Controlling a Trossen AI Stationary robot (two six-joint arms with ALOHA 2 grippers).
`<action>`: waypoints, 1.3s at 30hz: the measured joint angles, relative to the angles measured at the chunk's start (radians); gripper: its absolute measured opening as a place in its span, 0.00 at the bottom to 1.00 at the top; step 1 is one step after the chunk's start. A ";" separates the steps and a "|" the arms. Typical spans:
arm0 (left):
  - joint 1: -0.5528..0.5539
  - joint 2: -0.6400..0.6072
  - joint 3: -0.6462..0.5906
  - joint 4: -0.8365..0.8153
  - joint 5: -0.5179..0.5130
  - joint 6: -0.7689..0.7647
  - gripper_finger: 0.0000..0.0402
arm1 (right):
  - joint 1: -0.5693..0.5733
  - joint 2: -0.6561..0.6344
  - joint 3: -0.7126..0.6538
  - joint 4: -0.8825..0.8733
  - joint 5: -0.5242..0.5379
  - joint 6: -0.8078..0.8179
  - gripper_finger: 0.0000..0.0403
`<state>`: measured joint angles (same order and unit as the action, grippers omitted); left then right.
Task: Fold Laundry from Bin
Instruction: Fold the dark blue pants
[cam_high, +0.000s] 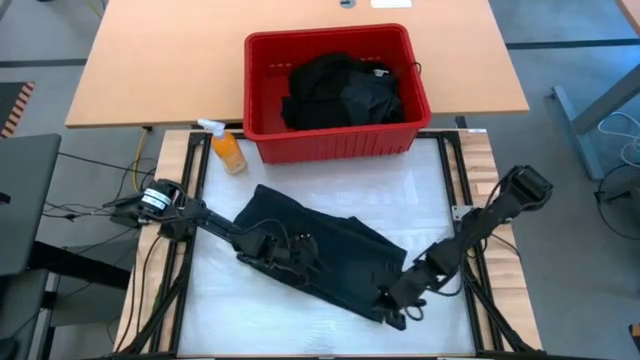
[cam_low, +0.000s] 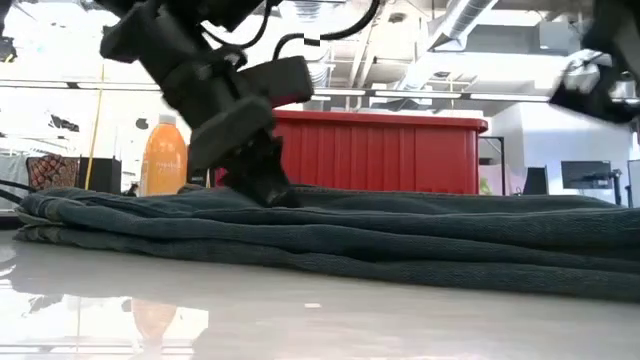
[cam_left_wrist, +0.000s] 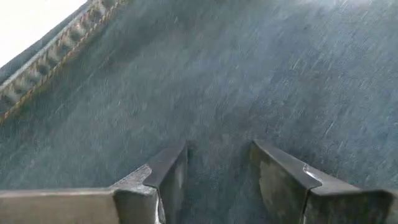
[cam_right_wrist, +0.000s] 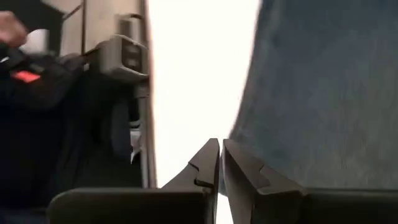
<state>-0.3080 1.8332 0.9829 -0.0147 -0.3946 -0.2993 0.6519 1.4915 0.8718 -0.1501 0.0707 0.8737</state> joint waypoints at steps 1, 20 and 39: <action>0.000 -0.001 0.016 -0.012 0.017 0.001 0.41 | 0.006 -0.020 0.010 -0.021 0.026 -0.029 0.12; -0.005 -0.016 0.159 -0.127 -0.137 0.009 0.41 | 0.085 -0.031 0.020 -0.432 0.298 -1.141 0.19; 0.096 -0.016 0.158 -0.124 -0.099 0.038 0.41 | 0.262 0.055 0.090 -0.638 0.471 -0.915 0.62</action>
<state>-0.2120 1.8175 1.1412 -0.1389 -0.4939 -0.2617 0.9136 1.5469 0.9614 -0.7881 0.5415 -0.0411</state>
